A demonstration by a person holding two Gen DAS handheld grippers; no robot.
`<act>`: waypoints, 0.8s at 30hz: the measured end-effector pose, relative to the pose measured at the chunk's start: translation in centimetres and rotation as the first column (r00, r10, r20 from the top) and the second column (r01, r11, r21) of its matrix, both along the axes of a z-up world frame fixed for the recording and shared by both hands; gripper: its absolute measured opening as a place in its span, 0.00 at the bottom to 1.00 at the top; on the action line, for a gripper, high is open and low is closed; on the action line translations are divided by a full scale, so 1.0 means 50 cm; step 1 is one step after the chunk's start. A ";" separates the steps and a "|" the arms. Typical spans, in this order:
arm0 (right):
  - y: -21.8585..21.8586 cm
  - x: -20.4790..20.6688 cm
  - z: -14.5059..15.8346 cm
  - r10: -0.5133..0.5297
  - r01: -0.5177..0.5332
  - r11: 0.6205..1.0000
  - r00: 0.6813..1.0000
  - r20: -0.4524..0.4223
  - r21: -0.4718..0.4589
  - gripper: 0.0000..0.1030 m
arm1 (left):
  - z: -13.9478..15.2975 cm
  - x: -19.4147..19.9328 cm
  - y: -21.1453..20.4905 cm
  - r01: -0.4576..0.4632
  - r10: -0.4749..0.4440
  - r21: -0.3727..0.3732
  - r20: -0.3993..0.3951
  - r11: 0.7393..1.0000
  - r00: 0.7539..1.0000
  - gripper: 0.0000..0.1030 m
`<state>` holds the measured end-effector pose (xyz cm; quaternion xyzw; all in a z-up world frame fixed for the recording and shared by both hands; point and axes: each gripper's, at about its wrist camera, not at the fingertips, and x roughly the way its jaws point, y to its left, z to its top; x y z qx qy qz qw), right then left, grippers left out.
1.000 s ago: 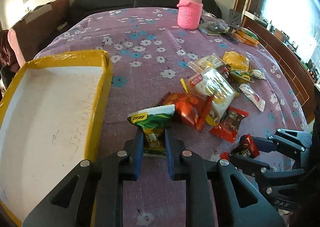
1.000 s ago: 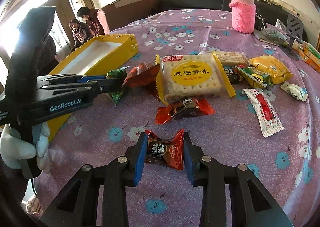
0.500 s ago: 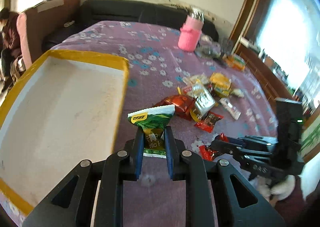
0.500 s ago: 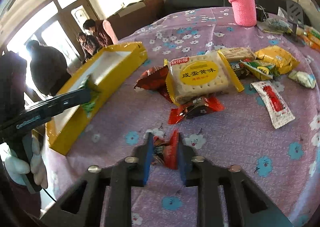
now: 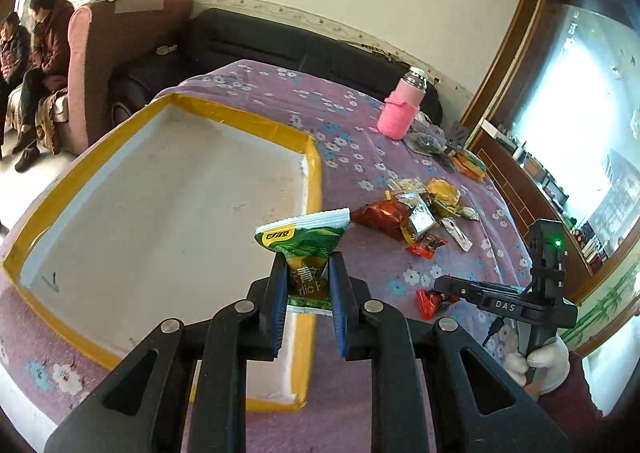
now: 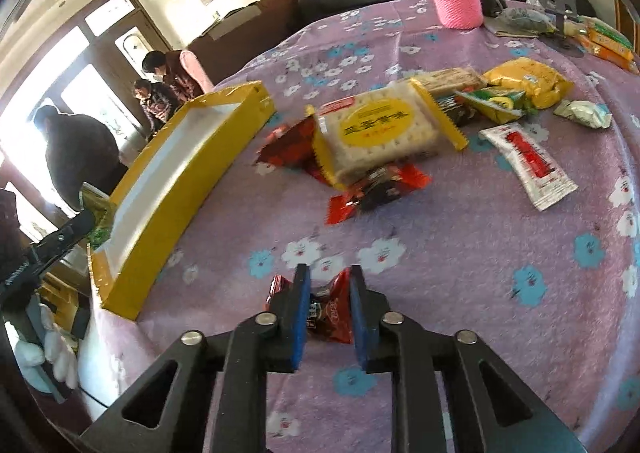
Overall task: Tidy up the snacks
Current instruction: 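Carry both snacks to the white tray and open both tools to drop them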
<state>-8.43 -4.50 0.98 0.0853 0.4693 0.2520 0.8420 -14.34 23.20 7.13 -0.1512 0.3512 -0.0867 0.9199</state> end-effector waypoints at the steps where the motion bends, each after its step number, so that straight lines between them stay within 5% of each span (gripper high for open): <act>1: 0.002 -0.004 0.002 -0.001 0.001 1.000 1.000 0.002 -0.002 0.09 | -0.001 -0.003 0.006 -0.004 0.004 -0.004 0.001 1.000 1.000 0.16; 3: 0.007 -0.014 0.011 -0.004 0.004 1.000 1.000 0.011 -0.002 0.03 | -0.004 -0.009 0.020 -0.016 0.016 -0.010 0.003 1.000 1.000 0.16; 13: 0.063 -0.049 0.103 0.025 -0.024 1.000 0.994 0.104 -0.010 0.03 | -0.031 -0.024 0.096 -0.098 0.097 -0.044 -0.014 0.994 0.995 0.16; 24: 0.257 -0.039 0.186 0.203 -0.212 0.975 0.972 0.121 0.064 0.03 | -0.040 -0.015 0.173 -0.207 0.208 0.016 -0.041 0.978 0.977 0.16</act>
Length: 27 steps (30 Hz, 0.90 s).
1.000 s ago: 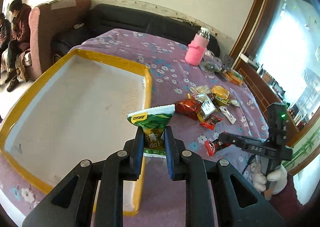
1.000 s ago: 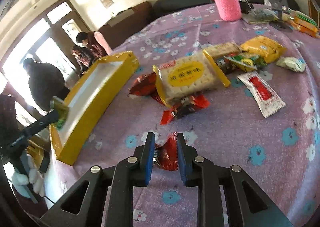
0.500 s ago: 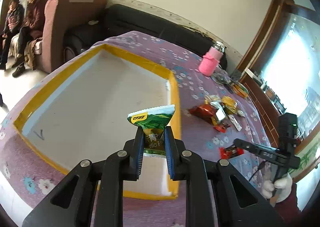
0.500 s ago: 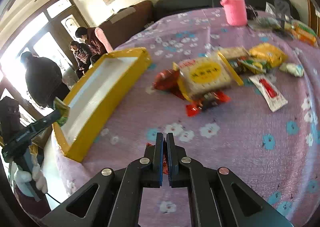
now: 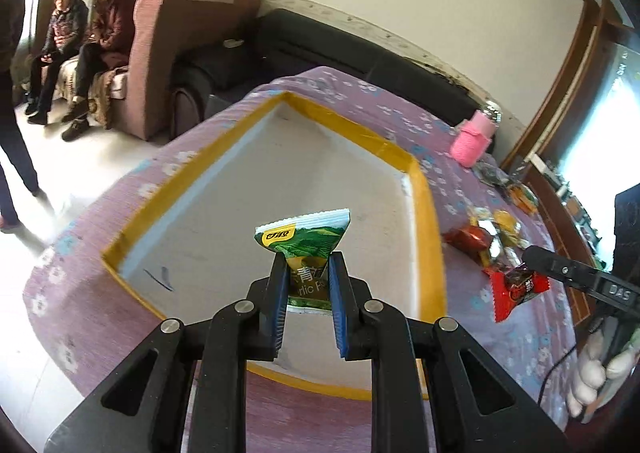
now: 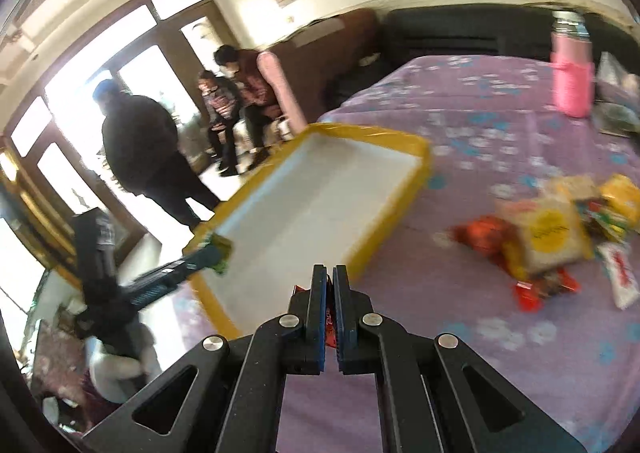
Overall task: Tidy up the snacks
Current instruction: 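Carry both snacks to the white tray and open both tools to drop them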
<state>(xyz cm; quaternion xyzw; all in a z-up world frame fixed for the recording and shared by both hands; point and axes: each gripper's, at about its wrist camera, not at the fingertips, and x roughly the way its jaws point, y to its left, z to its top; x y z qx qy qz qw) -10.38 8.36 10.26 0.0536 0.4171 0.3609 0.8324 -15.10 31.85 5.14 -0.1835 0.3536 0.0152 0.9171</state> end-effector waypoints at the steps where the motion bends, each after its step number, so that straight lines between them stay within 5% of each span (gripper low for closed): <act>1: 0.025 0.003 0.000 0.020 -0.020 1.000 1.000 -0.006 0.005 0.03 | 0.000 0.004 0.008 -0.012 0.012 0.010 -0.007 1.000 1.000 0.17; 8: 0.180 0.038 -0.063 0.130 -0.131 0.991 0.986 -0.108 0.003 0.03 | -0.016 0.029 0.062 -0.060 0.061 0.028 -0.043 0.998 0.997 0.17; 17: 0.270 0.050 -0.129 0.182 -0.187 0.982 0.968 -0.175 -0.009 0.08 | -0.036 0.034 0.098 -0.089 0.087 -0.024 -0.066 0.996 0.994 0.18; 20: 0.273 0.052 -0.132 0.179 -0.180 0.984 0.968 -0.178 0.006 0.17 | -0.034 0.025 0.109 -0.098 0.094 -0.061 -0.062 0.993 0.994 0.26; 22: 0.272 0.055 -0.126 0.168 -0.169 0.986 0.973 -0.158 0.002 0.32 | -0.029 0.016 0.118 -0.105 0.101 -0.098 -0.044 0.990 0.994 0.36; 27: 0.236 0.047 -0.092 0.138 -0.139 0.990 0.985 -0.098 0.004 0.35 | -0.010 -0.013 0.124 -0.133 0.133 -0.145 -0.013 0.980 0.991 0.62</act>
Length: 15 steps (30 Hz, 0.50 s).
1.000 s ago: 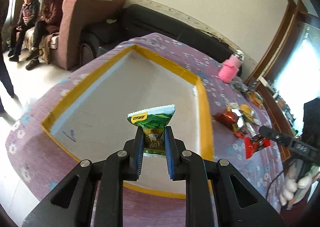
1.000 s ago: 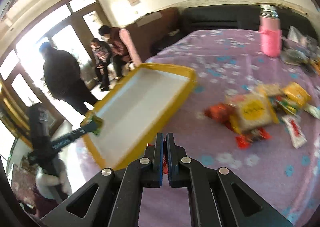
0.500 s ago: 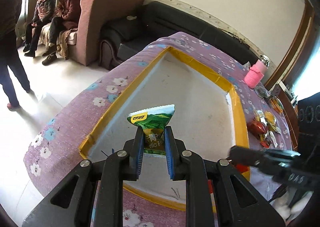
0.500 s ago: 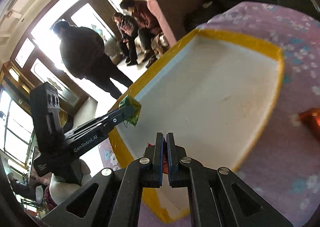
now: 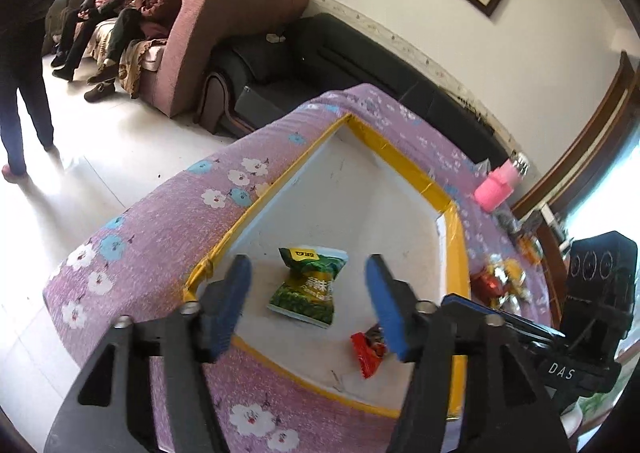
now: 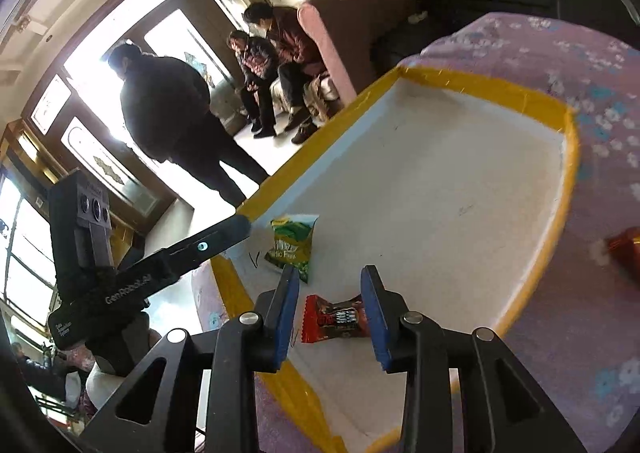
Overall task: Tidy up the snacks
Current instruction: 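Carry both snacks to the white tray and open both tools to drop them, then swing both tools back over the table toward the remaining snacks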
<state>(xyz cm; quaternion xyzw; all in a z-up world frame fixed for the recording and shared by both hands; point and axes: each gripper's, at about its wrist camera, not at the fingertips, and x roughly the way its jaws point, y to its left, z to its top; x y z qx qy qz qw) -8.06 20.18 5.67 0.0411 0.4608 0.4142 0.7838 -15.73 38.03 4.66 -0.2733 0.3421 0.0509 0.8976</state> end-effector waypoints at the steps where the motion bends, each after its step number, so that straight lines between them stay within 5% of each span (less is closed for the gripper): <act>1: -0.016 -0.004 0.010 -0.013 0.013 1.000 1.000 0.020 0.002 0.41 | 0.006 -0.007 -0.002 -0.003 0.003 -0.007 0.011 1.000 1.000 0.65; 8: -0.174 -0.027 0.059 -0.150 0.149 0.989 0.983 0.110 0.019 0.47 | 0.036 -0.036 -0.050 0.069 -0.058 -0.112 0.100 0.991 0.993 0.69; 15: -0.412 -0.060 0.130 -0.346 0.342 0.938 0.920 0.184 0.051 0.48 | 0.138 -0.046 -0.145 0.162 -0.157 -0.019 0.154 0.987 0.975 0.74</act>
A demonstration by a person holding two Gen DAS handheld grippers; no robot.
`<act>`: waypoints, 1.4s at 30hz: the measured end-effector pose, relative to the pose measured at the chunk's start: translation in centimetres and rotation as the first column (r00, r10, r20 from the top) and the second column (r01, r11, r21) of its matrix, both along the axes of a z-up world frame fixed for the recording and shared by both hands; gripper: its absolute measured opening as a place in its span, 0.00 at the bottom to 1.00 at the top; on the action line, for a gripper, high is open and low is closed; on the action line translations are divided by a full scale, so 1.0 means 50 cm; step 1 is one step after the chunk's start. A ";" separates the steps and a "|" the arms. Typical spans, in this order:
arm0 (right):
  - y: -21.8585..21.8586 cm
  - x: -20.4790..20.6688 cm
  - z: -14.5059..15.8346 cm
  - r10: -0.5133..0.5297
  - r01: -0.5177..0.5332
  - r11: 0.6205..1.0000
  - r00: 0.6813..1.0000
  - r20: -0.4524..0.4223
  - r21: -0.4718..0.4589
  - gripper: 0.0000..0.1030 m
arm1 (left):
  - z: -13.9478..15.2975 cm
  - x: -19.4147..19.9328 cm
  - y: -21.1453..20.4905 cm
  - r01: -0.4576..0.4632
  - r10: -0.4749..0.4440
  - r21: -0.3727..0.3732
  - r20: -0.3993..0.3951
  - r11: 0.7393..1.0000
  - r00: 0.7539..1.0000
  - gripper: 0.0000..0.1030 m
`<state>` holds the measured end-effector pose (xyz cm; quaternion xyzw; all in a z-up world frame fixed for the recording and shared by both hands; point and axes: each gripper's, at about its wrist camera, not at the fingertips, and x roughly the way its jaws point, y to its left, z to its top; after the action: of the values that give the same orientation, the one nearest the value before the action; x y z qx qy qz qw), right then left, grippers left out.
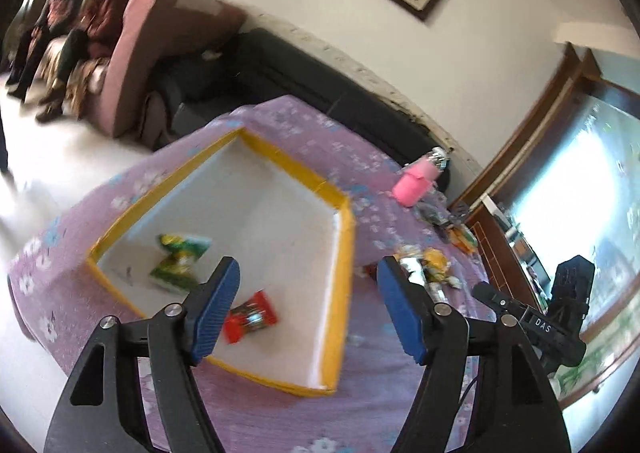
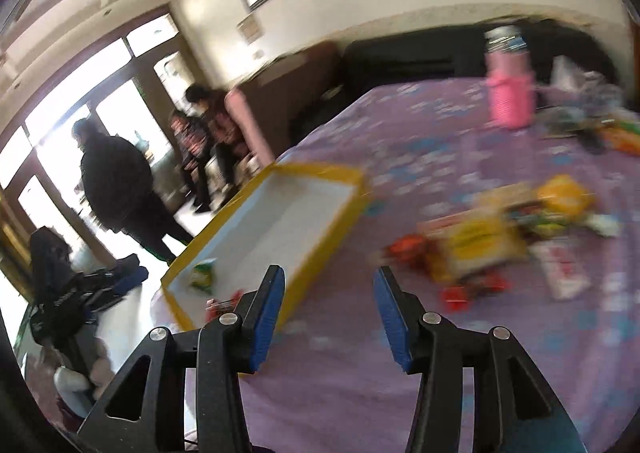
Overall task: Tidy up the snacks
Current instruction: 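Swing both tools back over the table toward the remaining snacks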
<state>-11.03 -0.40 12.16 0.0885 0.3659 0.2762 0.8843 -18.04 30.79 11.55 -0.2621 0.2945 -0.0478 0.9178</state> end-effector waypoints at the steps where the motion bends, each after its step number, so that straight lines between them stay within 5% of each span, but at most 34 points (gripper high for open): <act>1: -0.039 -0.008 0.016 -0.037 0.037 0.999 0.999 0.021 -0.006 0.48 | 0.019 -0.003 -0.010 0.003 -0.003 0.007 0.008 1.000 1.000 0.82; 6: -0.228 -0.047 0.123 -0.240 0.251 0.966 0.958 0.158 -0.056 0.48 | 0.114 -0.012 -0.067 0.120 -0.121 0.022 0.056 0.993 0.991 0.82; 9: -0.340 -0.058 0.211 -0.366 0.394 0.916 0.896 0.250 -0.071 0.48 | 0.189 -0.021 -0.104 0.147 -0.157 0.119 0.088 0.982 0.984 0.82; 15: -0.513 -0.091 0.444 -0.560 0.642 0.763 0.712 0.423 -0.070 0.48 | 0.375 -0.041 -0.153 0.101 -0.168 0.292 0.213 0.951 0.962 0.82; 20: -0.584 -0.144 0.650 -0.636 0.810 0.585 0.485 0.599 -0.034 0.48 | 0.542 -0.049 -0.166 -0.073 -0.116 0.461 0.368 0.884 0.922 0.82; 23: -0.618 -0.171 0.735 -0.679 0.867 0.498 0.378 0.630 0.017 0.48 | 0.607 -0.031 -0.147 -0.204 -0.018 0.472 0.424 0.857 0.906 0.82; 26: -0.631 -0.191 0.770 -0.707 0.879 0.470 0.325 0.629 0.075 0.54 | 0.622 0.001 -0.114 -0.192 -0.008 0.402 0.446 0.895 0.895 0.99; 28: -0.621 -0.185 0.741 -0.695 0.858 0.510 0.375 0.613 0.055 0.59 | 0.588 0.021 -0.108 -0.143 -0.035 0.377 0.427 0.915 0.903 1.00; 30: -0.594 -0.149 0.686 -0.659 0.833 0.554 0.445 0.607 -0.009 0.64 | 0.532 0.049 -0.124 -0.067 -0.073 0.387 0.335 0.920 0.939 1.00; 33: -0.538 -0.087 0.561 -0.597 0.765 0.630 0.586 0.549 -0.131 0.65 | 0.431 0.093 -0.164 0.002 -0.096 0.398 0.216 0.917 0.972 1.00; 38: -0.452 0.026 0.288 -0.487 0.538 0.823 0.834 0.260 -0.185 0.65 | 0.273 0.139 -0.228 0.163 -0.212 0.346 0.109 0.924 0.971 1.00; 42: -0.356 0.090 0.089 -0.351 0.359 0.917 0.933 0.075 -0.173 0.62 | 0.173 0.195 -0.276 0.277 -0.291 0.285 0.009 0.918 0.957 1.00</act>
<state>-6.53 -18.19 16.61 0.0656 0.3490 0.0784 0.9316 -8.30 16.98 20.21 -0.0824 0.3097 -0.1449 0.9361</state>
